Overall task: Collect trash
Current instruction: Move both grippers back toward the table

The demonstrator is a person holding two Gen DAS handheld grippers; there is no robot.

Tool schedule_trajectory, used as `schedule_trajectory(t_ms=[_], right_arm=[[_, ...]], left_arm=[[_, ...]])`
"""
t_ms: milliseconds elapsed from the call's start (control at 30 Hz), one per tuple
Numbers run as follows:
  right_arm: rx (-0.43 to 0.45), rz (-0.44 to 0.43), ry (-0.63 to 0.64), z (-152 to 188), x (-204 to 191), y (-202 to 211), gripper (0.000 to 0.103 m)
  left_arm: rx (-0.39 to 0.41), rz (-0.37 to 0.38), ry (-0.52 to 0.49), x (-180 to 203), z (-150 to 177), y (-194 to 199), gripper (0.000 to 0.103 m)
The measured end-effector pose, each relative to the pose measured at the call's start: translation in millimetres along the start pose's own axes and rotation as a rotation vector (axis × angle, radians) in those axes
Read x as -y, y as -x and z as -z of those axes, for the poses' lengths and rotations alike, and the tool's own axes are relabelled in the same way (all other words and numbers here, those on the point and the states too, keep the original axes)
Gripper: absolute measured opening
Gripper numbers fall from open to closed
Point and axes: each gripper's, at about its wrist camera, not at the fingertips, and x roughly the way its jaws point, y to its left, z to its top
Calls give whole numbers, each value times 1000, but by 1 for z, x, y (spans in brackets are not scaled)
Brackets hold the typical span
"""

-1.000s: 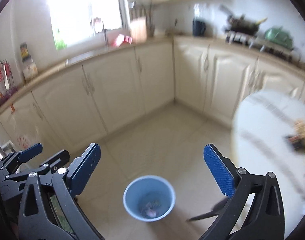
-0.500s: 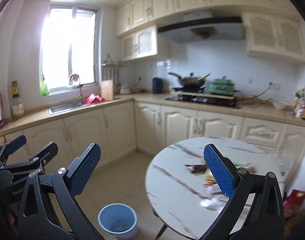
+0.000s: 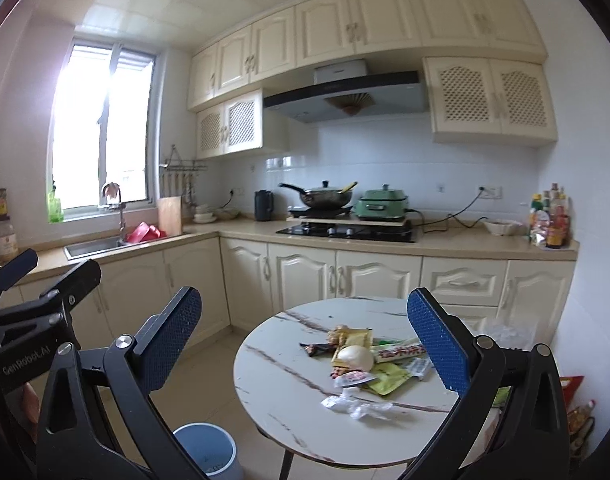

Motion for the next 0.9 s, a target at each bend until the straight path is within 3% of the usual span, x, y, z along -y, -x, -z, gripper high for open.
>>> schedule_trajectory(t_ms=[267, 567, 767, 900], right_arm=[[6, 39, -13, 1, 18, 4, 103], [-9, 59, -22, 6, 33, -10, 103], [-64, 112, -58, 22, 67, -37, 103], [-160, 178, -100, 47, 103, -70, 103]], left_arm=[[-4, 10, -20, 2, -14, -18, 102], [-36, 2, -26, 22, -41, -80, 102], [-170, 23, -27, 37, -39, -153, 102], [-279, 59, -49, 59, -24, -199, 102]])
